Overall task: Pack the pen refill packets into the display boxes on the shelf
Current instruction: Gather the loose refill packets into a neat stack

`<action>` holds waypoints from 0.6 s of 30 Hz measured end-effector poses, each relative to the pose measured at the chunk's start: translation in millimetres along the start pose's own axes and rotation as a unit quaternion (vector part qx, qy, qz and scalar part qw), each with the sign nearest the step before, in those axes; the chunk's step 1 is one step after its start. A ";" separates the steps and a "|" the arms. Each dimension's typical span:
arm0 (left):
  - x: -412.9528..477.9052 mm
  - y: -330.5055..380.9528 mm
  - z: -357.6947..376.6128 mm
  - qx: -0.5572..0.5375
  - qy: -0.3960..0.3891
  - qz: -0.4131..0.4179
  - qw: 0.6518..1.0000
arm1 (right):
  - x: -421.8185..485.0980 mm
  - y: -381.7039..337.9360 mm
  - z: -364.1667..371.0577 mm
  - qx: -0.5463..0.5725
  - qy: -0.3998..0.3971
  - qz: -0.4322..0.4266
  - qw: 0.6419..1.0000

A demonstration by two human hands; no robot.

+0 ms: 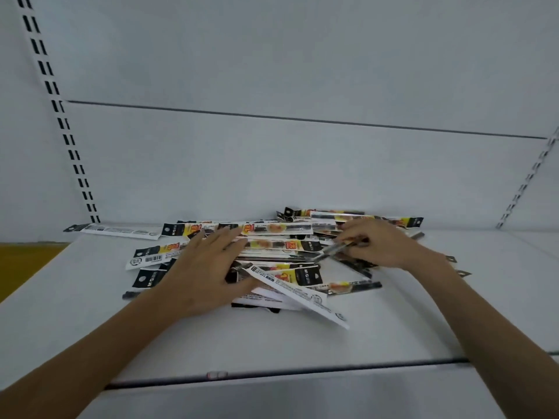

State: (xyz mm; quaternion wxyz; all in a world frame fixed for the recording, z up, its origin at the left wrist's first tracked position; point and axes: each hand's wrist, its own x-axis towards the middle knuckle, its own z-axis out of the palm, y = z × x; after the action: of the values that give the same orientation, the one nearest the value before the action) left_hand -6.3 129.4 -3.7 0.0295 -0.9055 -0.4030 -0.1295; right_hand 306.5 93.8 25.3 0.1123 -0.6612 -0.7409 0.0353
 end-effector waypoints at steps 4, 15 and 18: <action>-2.8 1.3 -9.8 -0.081 0.089 0.063 0.991 | 13.5 -2.9 3.6 -0.116 0.066 0.073 0.988; -10.4 2.1 1.2 0.019 0.170 0.197 0.965 | 28.9 -5.1 10.3 0.023 0.006 0.075 0.997; -5.1 1.5 -2.9 0.022 0.130 0.148 0.980 | 34.5 -6.7 2.2 -0.095 -0.036 0.112 0.988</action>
State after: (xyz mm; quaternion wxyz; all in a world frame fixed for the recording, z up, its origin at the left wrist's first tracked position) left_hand -9.1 124.3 -2.2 0.1205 -0.9298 -0.2596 -0.2316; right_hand 296.1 127.2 28.6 0.0171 -0.7458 -0.6659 0.0008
